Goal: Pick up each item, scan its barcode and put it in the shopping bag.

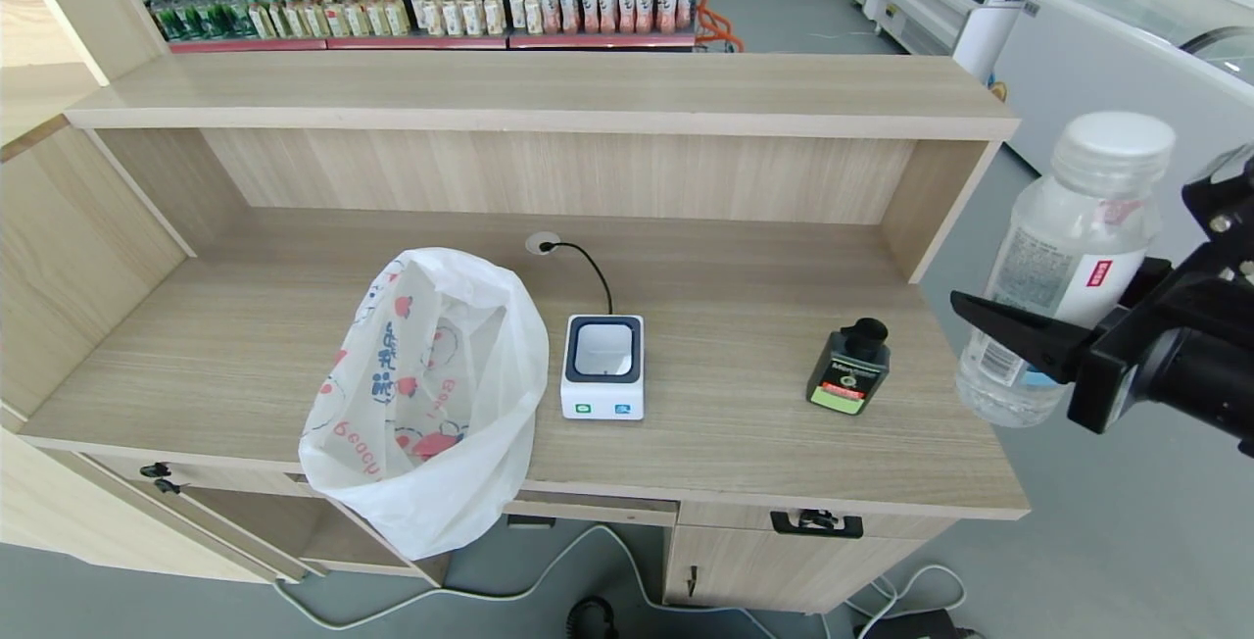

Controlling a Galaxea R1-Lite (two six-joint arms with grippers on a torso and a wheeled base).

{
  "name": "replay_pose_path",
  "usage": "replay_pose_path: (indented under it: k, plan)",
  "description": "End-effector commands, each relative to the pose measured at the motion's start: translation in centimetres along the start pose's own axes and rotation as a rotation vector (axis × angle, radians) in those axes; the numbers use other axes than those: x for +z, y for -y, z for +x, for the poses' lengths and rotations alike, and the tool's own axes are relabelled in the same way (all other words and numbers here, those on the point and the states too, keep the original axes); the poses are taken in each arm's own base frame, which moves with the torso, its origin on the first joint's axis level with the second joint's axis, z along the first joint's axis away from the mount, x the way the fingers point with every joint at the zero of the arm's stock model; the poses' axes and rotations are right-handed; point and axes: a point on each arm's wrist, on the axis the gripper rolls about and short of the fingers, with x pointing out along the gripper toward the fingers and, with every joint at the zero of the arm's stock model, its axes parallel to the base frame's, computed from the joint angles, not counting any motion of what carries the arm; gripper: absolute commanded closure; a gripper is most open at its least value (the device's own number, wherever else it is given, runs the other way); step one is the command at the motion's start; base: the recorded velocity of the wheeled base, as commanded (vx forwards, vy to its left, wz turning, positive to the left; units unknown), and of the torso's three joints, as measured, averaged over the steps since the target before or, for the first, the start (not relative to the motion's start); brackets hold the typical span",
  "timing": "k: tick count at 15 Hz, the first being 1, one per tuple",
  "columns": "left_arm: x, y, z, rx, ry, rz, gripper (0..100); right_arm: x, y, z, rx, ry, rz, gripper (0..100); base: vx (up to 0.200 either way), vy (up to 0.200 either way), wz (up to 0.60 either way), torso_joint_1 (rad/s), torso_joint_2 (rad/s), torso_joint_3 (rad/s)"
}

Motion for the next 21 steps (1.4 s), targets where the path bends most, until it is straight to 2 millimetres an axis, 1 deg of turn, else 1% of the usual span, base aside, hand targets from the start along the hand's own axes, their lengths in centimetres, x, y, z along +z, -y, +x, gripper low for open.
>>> replay_pose_path:
  k: [1,3,9,11,14,15,18,19,21]
  plan:
    - [0.0,0.0,0.0,0.0,0.0,-0.001,0,-0.1,-0.1,-0.1,0.0,-0.004,-0.001,100,0.0,0.0,0.0,0.0,0.0,0.0]
    - [0.0,0.0,0.0,0.0,0.0,0.003,0,0.0,0.1,-0.4,-0.034,-0.005,-0.005,100,0.0,0.0,0.0,0.0,0.0,0.0]
    - [0.0,0.0,0.0,0.0,0.0,0.002,0,0.4,0.1,-1.0,-0.036,0.015,-0.03,100,0.0,0.0,0.0,0.0,0.0,0.0]
    - [0.0,0.0,0.0,0.0,0.0,0.002,0,0.6,0.3,-1.1,-0.042,0.025,-0.03,100,0.0,0.2,0.0,0.0,0.0,0.002]
    - [0.0,0.0,0.0,0.002,0.0,0.0,0,1.3,0.6,-0.5,-0.047,0.041,-0.03,100,0.0,0.2,0.0,0.001,0.0,0.007]
    - [0.0,0.0,0.0,0.002,0.0,0.0,0,1.3,0.6,-0.4,-0.046,0.038,-0.03,100,0.0,0.2,0.0,0.007,0.01,0.007]
    - [0.0,0.0,0.0,0.002,0.0,0.002,0,0.9,0.5,1.4,-0.035,0.013,-0.031,100,0.0,0.2,0.0,-0.001,0.01,0.004]
    - [0.0,0.0,0.0,0.0,0.0,0.003,0,0.8,0.7,2.5,-0.031,0.016,-0.032,100,0.0,0.2,0.0,-0.002,0.0,0.012]
    - [0.0,0.0,0.0,0.0,0.0,0.003,0,0.3,1.8,5.9,-0.031,0.078,-0.058,100,0.0,0.2,0.0,-0.002,0.0,0.002]
